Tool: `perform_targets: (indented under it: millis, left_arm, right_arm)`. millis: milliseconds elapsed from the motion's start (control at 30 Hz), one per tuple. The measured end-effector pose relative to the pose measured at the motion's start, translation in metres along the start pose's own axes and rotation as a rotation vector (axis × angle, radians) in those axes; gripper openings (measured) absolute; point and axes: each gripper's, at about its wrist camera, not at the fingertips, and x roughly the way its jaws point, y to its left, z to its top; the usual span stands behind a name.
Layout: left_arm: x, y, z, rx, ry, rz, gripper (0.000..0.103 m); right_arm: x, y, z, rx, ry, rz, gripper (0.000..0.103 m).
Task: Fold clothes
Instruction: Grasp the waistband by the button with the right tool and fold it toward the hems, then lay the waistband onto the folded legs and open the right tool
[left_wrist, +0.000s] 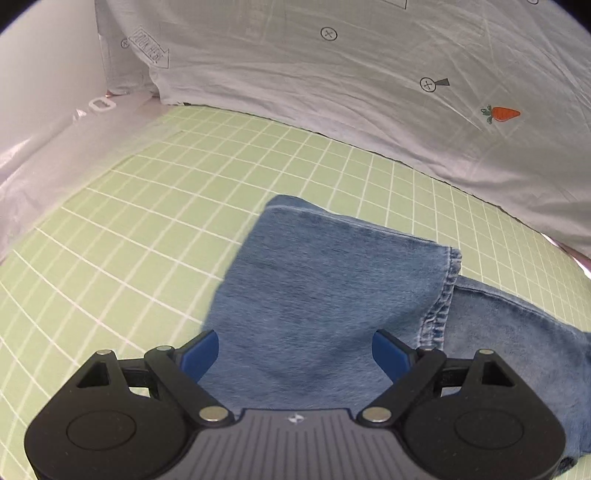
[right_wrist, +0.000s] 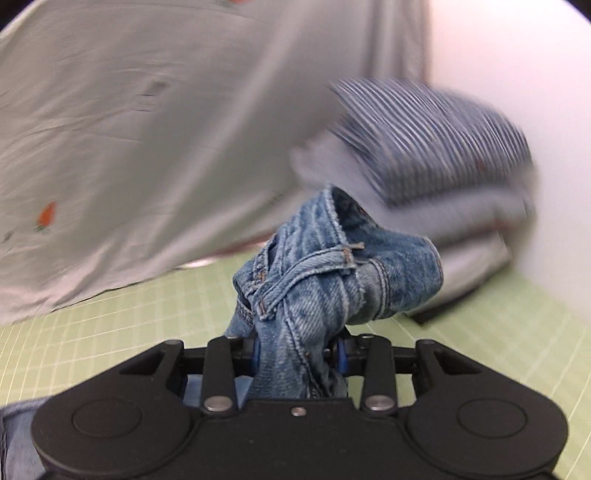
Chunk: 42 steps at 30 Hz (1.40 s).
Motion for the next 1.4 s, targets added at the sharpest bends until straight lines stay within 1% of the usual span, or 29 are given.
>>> perform_targets:
  millis: [67,133,233,300,367,433,533,567,600,633,667,700,767,867,933,967,1033,1100,1167,1233,1300,1367,1400]
  left_arm:
    - [-0.007,0.011,-0.003,0.014,0.001,-0.005,0.090]
    - [-0.014,0.023,-0.006,0.027,0.005,-0.009,0.090]
    - [-0.023,0.041,-0.010,0.037,0.015,-0.015,0.090]
    - [-0.028,0.055,-0.012,0.035,0.023,-0.023,0.090]
    - [-0.034,0.066,-0.014,0.041,0.021,-0.033,0.090]
    - [-0.036,0.076,-0.016,0.056,0.027,-0.042,0.090]
    - [-0.036,0.087,-0.018,0.083,0.038,-0.052,0.091]
    - [-0.036,0.091,-0.017,0.090,0.039,-0.055,0.091]
    - [-0.036,0.094,-0.017,0.094,0.040,-0.060,0.090]
    - [-0.035,0.098,-0.016,0.098,0.042,-0.065,0.091]
    - [-0.034,0.101,-0.016,0.101,0.044,-0.071,0.091]
    - [-0.033,0.104,-0.015,0.106,0.046,-0.075,0.091]
    - [-0.030,0.110,-0.012,0.117,0.050,-0.083,0.091]
    - [-0.026,0.115,-0.006,0.127,0.046,-0.105,0.091]
    - [-0.024,0.117,0.000,0.129,0.042,-0.120,0.091]
    - [-0.022,0.117,0.002,0.132,0.041,-0.125,0.091]
    - [-0.019,0.117,0.005,0.142,0.045,-0.136,0.091]
    - [-0.015,0.116,0.007,0.153,0.050,-0.148,0.091]
    - [-0.012,0.116,0.008,0.166,0.057,-0.158,0.091]
    - [-0.011,0.116,0.008,0.175,0.061,-0.165,0.091]
    - [-0.010,0.116,0.007,0.178,0.064,-0.170,0.091]
    - [-0.010,0.119,0.006,0.164,0.067,-0.170,0.091]
    - [-0.010,0.121,0.006,0.155,0.068,-0.170,0.091]
  right_arm:
    - [-0.015,0.025,0.008,-0.079,-0.041,0.010,0.036]
    - [-0.029,0.059,0.006,-0.153,-0.068,0.027,0.036]
    - [-0.049,0.111,-0.004,-0.246,-0.098,0.063,0.035]
    - [-0.059,0.146,-0.018,-0.286,-0.090,0.094,0.035]
    - [-0.064,0.180,-0.039,-0.332,-0.054,0.119,0.036]
    - [-0.062,0.215,-0.073,-0.426,0.005,0.114,0.037]
    - [-0.044,0.252,-0.127,-0.568,0.167,0.087,0.038]
    - [-0.040,0.263,-0.142,-0.614,0.212,0.076,0.041]
    - [-0.046,0.268,-0.145,-0.649,0.196,0.067,0.043]
    - [-0.052,0.272,-0.147,-0.673,0.184,0.063,0.048]
    - [-0.055,0.270,-0.143,-0.640,0.195,0.091,0.053]
    - [-0.057,0.266,-0.137,-0.593,0.202,0.124,0.055]
    - [-0.062,0.264,-0.130,-0.548,0.213,0.131,0.055]
    - [-0.084,0.258,-0.129,-0.488,0.199,0.149,0.055]
    - [-0.101,0.250,-0.124,-0.410,0.171,0.185,0.056]
    - [-0.110,0.247,-0.121,-0.367,0.153,0.203,0.058]
    - [-0.123,0.240,-0.109,-0.275,0.120,0.220,0.058]
    - [-0.128,0.230,-0.095,-0.167,0.098,0.214,0.058]
    - [-0.122,0.226,-0.080,-0.106,0.098,0.176,0.059]
    - [-0.104,0.225,-0.074,-0.095,0.110,0.132,0.059]
    - [-0.084,0.227,-0.080,-0.104,0.157,0.107,0.059]
    - [-0.066,0.233,-0.097,-0.126,0.252,0.110,0.059]
    - [-0.060,0.237,-0.110,-0.139,0.296,0.132,0.058]
